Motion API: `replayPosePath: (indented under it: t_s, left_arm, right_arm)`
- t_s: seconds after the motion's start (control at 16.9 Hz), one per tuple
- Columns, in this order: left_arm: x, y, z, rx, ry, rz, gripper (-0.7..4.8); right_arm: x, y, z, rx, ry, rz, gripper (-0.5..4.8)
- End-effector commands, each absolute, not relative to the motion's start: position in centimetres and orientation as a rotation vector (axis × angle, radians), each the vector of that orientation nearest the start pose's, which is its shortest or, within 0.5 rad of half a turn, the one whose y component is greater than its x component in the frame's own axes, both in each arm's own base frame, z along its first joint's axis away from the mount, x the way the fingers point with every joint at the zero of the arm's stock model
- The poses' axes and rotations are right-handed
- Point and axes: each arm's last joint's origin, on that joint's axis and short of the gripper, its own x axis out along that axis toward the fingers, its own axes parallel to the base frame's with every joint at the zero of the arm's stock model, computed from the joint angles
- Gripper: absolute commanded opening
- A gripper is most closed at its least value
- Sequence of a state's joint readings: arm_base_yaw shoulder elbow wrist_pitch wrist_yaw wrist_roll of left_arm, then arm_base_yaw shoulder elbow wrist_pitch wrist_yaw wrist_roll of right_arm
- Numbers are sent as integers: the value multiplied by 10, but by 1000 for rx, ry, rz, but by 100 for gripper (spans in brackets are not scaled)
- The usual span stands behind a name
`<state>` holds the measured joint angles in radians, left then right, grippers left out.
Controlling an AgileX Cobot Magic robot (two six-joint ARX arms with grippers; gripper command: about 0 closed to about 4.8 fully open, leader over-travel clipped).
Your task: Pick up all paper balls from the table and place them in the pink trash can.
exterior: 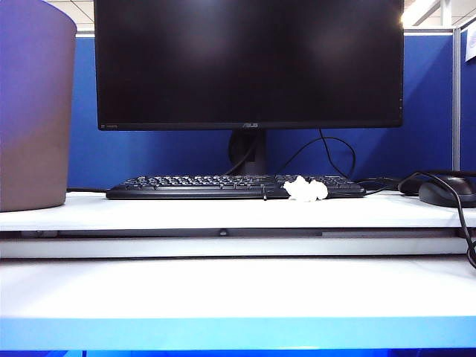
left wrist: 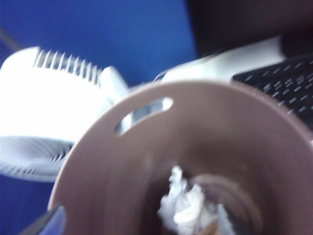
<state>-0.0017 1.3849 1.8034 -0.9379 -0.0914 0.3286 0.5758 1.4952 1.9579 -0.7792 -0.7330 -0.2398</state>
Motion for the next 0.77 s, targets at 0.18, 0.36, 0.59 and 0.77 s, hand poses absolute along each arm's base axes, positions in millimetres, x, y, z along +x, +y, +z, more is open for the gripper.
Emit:
replayPosePath:
  t_s: [0.18,0.36,0.59,0.77]
  left_arm:
    - [268,-43,471,42,401,-649,402]
    - [297,-135,435,122,467,-928,403]
    - [347,-228,356,179,535,-1062,404]
    - [376,-254,306,158,580,-1042,404]
  right_arm:
    - [227,144,489,-424,397,496,-6]
    - [223,129,477,-508,560,378,-6]
    - [206,108,480,-530,623,292,-6]
    - [185,91,492,-462,589,254,-6]
